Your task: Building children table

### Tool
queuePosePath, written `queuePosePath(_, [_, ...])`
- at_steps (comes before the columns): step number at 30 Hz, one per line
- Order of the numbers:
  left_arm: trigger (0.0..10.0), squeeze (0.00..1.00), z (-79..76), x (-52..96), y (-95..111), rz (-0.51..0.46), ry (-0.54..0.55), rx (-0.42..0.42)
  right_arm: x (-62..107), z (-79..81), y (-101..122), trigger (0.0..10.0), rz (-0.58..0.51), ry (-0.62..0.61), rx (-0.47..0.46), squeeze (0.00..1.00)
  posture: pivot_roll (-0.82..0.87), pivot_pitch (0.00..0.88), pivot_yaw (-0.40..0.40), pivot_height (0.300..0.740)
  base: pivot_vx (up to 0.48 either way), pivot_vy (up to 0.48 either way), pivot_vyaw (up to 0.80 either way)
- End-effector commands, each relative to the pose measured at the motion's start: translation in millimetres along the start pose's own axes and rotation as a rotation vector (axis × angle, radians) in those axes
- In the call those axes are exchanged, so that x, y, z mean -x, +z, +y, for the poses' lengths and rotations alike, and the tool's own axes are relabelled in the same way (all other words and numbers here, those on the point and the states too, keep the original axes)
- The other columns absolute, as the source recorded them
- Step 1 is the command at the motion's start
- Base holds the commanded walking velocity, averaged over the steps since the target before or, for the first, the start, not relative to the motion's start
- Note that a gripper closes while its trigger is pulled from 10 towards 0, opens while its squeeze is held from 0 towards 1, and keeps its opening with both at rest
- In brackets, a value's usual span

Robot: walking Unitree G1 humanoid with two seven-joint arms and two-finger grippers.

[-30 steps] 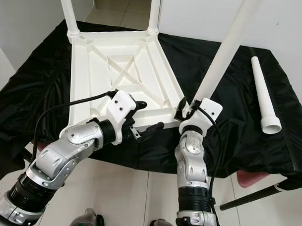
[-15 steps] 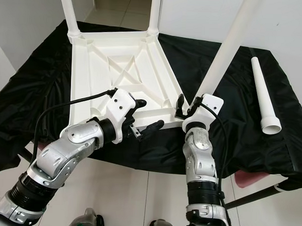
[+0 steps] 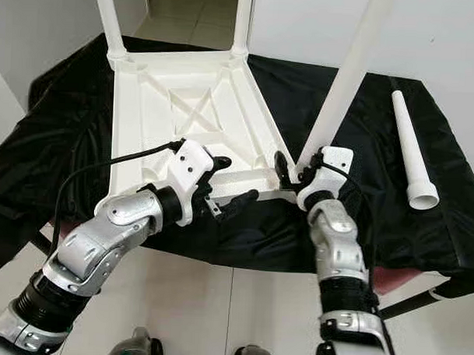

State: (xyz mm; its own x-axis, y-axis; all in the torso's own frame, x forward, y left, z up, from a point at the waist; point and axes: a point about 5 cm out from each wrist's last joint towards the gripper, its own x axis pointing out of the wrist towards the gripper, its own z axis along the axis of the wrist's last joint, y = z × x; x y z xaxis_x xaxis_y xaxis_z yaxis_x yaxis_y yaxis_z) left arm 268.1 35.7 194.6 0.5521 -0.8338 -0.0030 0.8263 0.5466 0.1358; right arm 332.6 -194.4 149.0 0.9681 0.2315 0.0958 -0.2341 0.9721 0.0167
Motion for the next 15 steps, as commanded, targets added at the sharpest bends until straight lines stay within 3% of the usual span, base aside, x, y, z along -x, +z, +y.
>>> queuePosePath(1, [10.0,0.0,-3.0,-1.0,-0.1,0.003,-0.065,-0.009,-2.0,2.2,-1.6,10.0,0.011,0.056,0.004,0.0,0.06,0.019,-0.038,0.74,0.0,0.0,0.0])
queuePosePath(15, [10.0,0.0,-0.2,0.8,1.6,0.004,-0.062,-0.016,5.5,-14.1,-4.8,10.0,0.051,0.241,0.041,0.0,0.07,0.022,-0.024,0.74,0.0,0.0,0.0])
